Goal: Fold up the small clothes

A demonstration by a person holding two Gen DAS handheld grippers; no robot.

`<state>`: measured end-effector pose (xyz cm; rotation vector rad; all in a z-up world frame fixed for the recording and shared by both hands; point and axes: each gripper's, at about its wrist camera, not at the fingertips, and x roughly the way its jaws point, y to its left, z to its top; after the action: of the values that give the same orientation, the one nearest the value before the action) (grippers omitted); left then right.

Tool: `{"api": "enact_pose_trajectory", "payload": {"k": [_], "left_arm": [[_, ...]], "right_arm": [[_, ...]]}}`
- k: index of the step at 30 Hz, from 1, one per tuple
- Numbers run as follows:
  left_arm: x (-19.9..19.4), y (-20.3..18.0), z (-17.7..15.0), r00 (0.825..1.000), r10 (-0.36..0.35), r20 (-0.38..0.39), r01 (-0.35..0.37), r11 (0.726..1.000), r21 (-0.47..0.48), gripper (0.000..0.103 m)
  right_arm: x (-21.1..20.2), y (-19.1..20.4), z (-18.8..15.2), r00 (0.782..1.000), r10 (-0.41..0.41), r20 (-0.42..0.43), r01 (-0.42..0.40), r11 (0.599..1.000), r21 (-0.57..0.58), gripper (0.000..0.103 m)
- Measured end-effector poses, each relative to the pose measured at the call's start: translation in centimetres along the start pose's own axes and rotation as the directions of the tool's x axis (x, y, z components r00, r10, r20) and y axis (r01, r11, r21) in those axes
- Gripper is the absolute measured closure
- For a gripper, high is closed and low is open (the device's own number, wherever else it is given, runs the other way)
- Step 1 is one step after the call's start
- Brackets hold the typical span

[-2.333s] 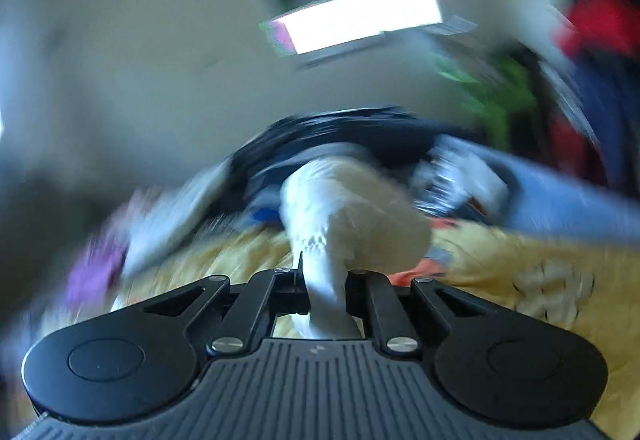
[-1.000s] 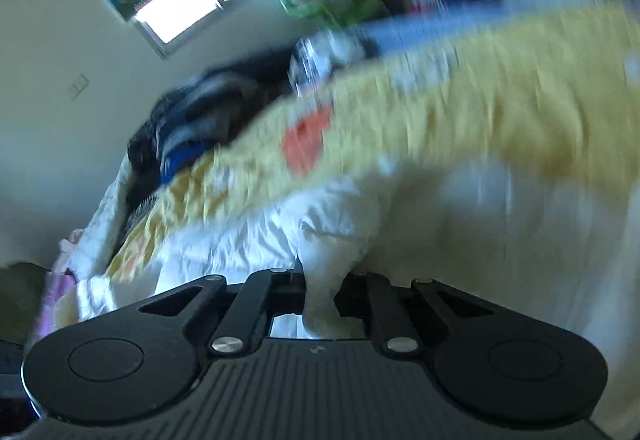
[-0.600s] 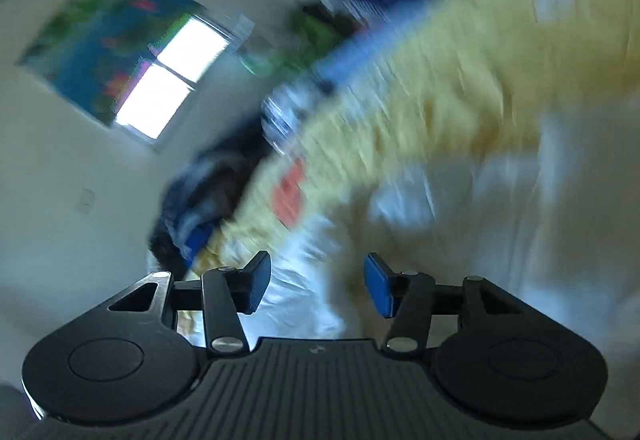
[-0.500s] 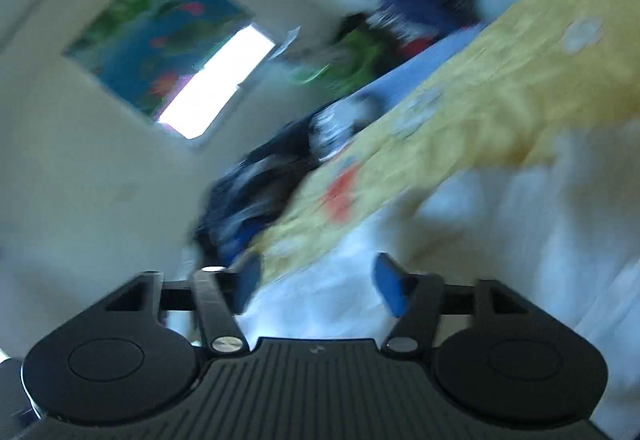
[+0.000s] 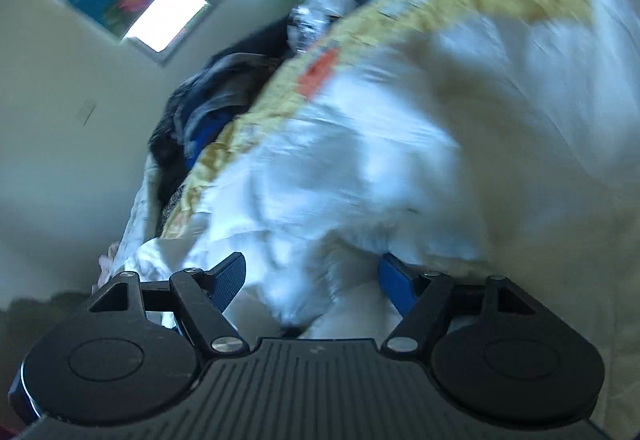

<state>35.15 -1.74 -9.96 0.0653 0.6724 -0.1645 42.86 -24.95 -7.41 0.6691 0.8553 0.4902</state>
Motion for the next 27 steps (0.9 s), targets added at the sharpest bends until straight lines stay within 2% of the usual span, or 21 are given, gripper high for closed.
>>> {"api": "enact_pose_trajectory", "payload": {"k": [1,3,5,14,17,18,20,22,23,25,27], "left_arm": [[0.1,0.1,-0.4,1.000,-0.004,0.006,0.004,1.000,-0.005,0.001],[0.6,0.0,-0.7,1.000,-0.009,0.005,0.009,1.000,-0.009,0.001],[0.9,0.4,-0.7,1.000,-0.022,-0.006,0.022,1.000,-0.022,0.000],[1.6,-0.2,-0.1,1.000,0.006,-0.009,-0.006,1.000,-0.004,0.000],[0.9,-0.3,0.2,1.000,0.026,0.000,-0.026,1.000,0.007,0.000],[0.1,-0.3,0.3,0.999,0.035,0.012,-0.035,0.999,0.011,0.000],[-2.1,-0.1,0.3,0.998,0.026,0.057,-0.026,1.000,-0.011,0.000],[-4.3,0.1,0.1,0.992,-0.011,0.124,0.015,1.000,-0.027,0.000],[-4.9,-0.1,0.0,0.990,-0.024,0.141,0.027,0.999,-0.021,0.000],[-5.0,-0.8,-0.2,0.990,-0.064,0.128,0.063,0.998,0.015,0.000],[-3.8,-1.5,-0.6,0.994,-0.085,0.076,0.081,0.995,0.051,0.000]], "right_arm": [[0.1,-0.8,-0.4,1.000,0.008,0.001,-0.008,1.000,0.018,0.035],[0.5,-1.7,-0.9,1.000,0.019,0.010,-0.019,1.000,0.007,0.038],[0.6,-1.8,-1.2,0.999,0.028,0.016,-0.028,1.000,-0.014,0.038],[0.8,-1.8,-1.2,0.999,0.036,0.031,-0.034,0.998,-0.060,0.038],[-0.9,-0.3,-2.0,0.997,-0.033,0.075,0.034,0.999,-0.010,0.032],[-1.7,0.3,-2.3,0.994,-0.027,0.102,0.027,1.000,0.000,0.032],[-3.6,1.5,-3.2,0.986,0.037,0.161,-0.035,0.999,-0.014,0.026],[-4.7,2.4,-4.1,0.978,0.089,0.186,-0.086,0.996,-0.025,0.008],[-4.8,2.6,-4.5,0.976,0.110,0.185,-0.109,0.994,-0.019,0.003],[-4.3,2.5,-5.3,0.978,0.139,0.154,-0.142,0.990,0.007,0.002],[-3.3,1.8,-5.9,0.984,0.120,0.129,-0.125,0.992,0.028,0.002]]}}
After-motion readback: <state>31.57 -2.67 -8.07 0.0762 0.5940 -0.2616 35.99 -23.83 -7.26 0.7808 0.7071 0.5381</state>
